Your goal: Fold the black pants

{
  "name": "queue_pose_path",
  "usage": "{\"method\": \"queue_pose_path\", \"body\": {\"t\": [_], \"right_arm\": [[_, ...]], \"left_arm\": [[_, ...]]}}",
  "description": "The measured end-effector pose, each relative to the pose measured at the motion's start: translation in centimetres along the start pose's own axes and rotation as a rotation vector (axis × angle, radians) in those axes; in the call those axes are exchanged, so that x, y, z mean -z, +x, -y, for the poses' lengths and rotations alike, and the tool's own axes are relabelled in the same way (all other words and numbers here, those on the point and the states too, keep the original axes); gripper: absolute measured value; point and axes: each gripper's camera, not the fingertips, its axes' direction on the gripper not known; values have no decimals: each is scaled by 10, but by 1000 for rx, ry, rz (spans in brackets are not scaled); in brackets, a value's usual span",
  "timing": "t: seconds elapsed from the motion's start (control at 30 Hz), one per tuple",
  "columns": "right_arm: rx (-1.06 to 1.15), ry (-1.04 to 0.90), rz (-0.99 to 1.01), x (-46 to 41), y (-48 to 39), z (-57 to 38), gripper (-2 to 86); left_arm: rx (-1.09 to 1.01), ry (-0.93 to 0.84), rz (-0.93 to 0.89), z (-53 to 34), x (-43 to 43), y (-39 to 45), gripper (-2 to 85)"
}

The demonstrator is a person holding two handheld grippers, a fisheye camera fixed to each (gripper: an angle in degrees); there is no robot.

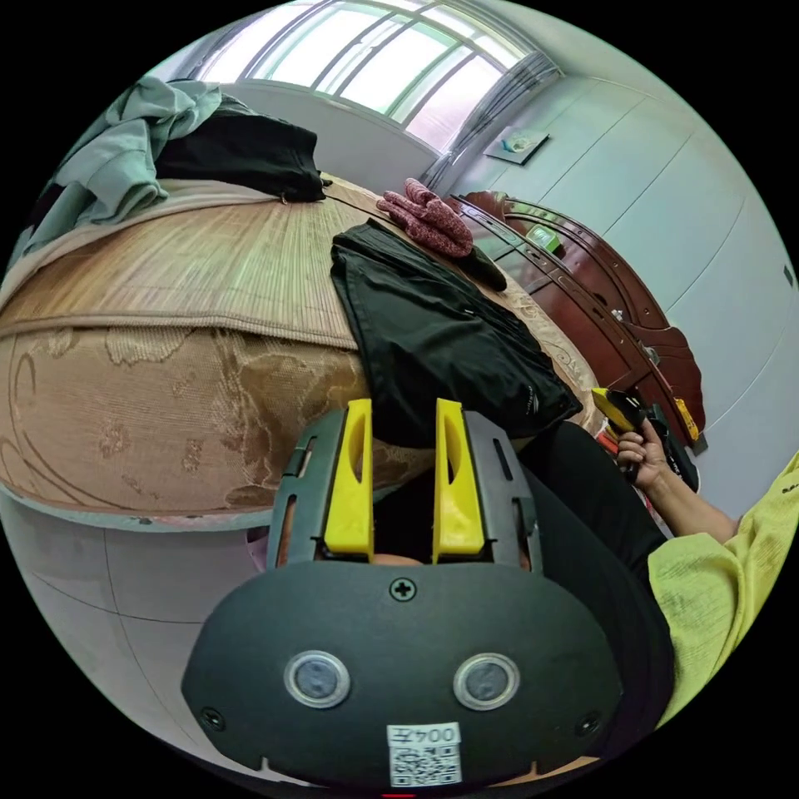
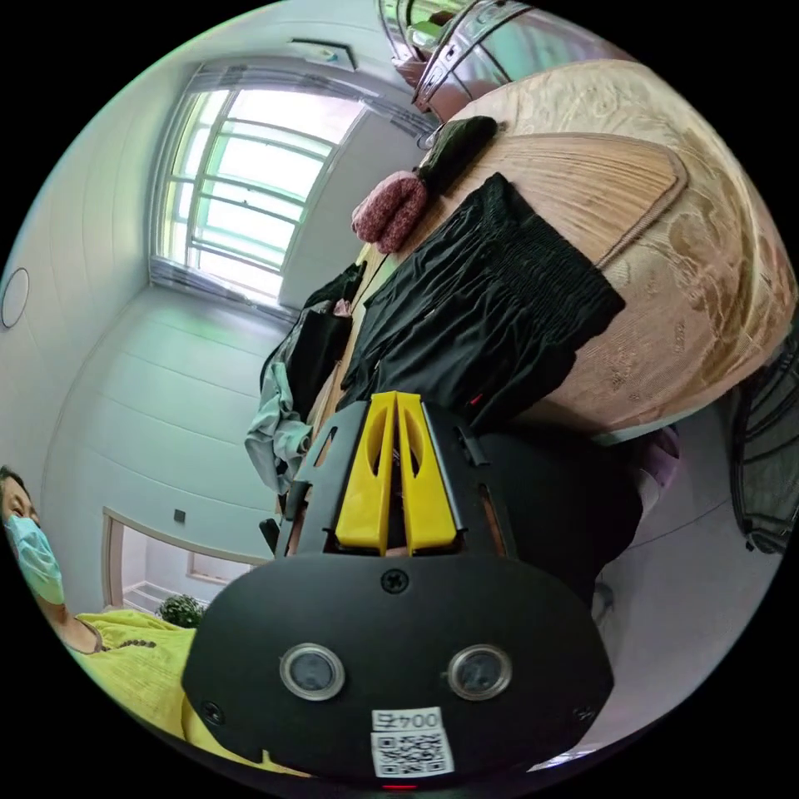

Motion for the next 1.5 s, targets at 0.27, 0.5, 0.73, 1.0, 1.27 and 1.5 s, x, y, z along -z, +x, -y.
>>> {"method": "queue_pose_path", "body": {"t": [0.27, 0.5, 0.73, 1.0, 1.27, 1.5], "right_arm": [[-97, 130, -9, 85, 49, 31, 93], [-207, 150, -7, 123, 91, 52, 158], [-124, 58, -6, 119, 73, 78, 139], [-166, 22, -47, 149, 56, 102, 51], [-90, 82, 39, 202, 7, 114, 49], [-128, 92, 125, 250, -4, 83, 49]], "left_arm": [[65, -13, -101, -12, 4, -17, 87], [98, -52, -173, -11, 16, -30, 64], [75, -135, -252, 4, 17, -25, 56], [76, -148, -285, 33, 52, -21, 14], [266, 138, -518, 58, 148, -46, 6], [320, 234, -626, 49, 191, -36, 6]]}}
